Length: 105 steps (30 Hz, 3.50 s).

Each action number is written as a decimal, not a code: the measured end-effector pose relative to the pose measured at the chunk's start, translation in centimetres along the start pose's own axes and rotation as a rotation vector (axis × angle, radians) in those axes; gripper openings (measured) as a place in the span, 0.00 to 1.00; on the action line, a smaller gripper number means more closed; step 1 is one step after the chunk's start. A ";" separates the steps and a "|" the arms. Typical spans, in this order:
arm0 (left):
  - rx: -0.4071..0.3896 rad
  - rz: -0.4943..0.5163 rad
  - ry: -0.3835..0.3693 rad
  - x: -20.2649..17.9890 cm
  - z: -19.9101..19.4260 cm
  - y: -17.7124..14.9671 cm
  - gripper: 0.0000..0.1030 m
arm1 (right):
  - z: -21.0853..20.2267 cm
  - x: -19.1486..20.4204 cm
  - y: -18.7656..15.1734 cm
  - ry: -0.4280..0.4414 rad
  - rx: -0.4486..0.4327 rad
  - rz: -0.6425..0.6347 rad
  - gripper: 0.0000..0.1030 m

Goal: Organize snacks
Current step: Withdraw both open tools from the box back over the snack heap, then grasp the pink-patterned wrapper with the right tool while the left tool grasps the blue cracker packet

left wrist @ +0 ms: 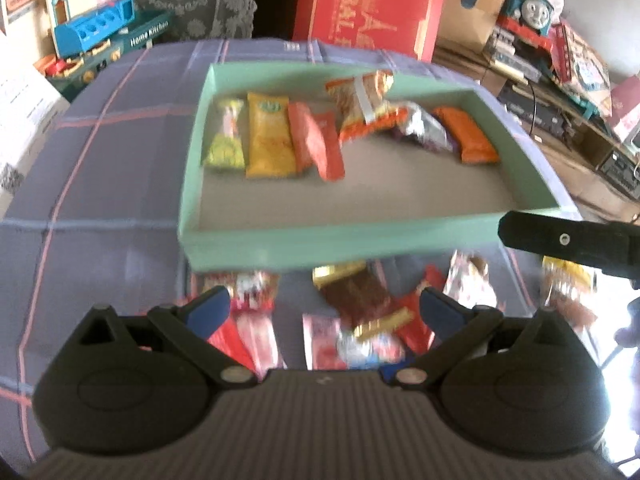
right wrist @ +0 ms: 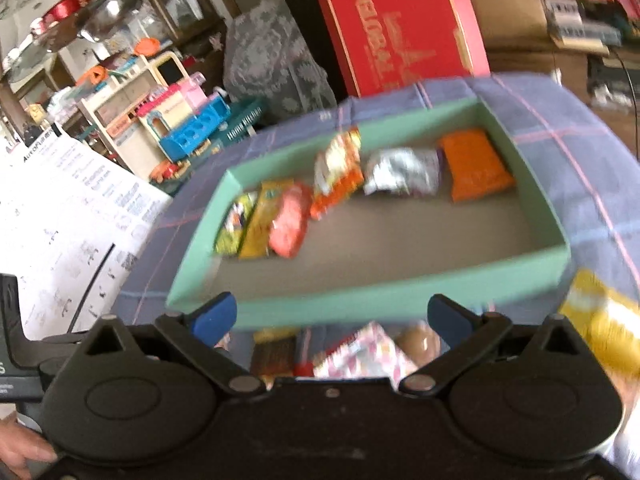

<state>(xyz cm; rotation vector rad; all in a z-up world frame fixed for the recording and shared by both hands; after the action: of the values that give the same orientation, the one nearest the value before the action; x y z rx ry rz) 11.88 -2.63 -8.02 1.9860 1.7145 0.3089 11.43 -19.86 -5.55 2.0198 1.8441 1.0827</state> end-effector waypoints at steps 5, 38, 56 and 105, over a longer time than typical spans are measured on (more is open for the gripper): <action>0.037 0.060 -0.011 -1.3 0.6 -2.7 1.00 | 0.3 -1.3 -2.9 -0.008 0.062 0.051 1.00; 0.115 0.310 -0.079 -6.9 2.6 -6.5 0.58 | 2.2 -3.5 -3.8 -0.033 0.109 0.017 0.76; 0.120 0.246 -0.022 -3.4 2.9 -6.0 0.80 | 3.1 -1.1 -5.9 0.045 0.233 -0.057 0.58; 0.093 0.235 -0.023 -2.3 0.6 -6.6 0.38 | 1.1 -0.7 -8.8 -0.094 0.185 -0.140 0.47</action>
<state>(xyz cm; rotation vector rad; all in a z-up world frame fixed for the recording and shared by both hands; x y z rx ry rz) 6.10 -4.43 -11.50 2.2551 1.5072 0.2890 5.25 -18.40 -11.82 1.9629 2.0678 0.7931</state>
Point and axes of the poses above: each gripper's, at about its wrist camera, not at the fingertips, and z roughly the way its jaws point, x to its left, y to its top, the point moved 8 cm from there along z, roughly the way its jaws point, and after that the axes turned 3 degrees about x, right-handed, at the moved point
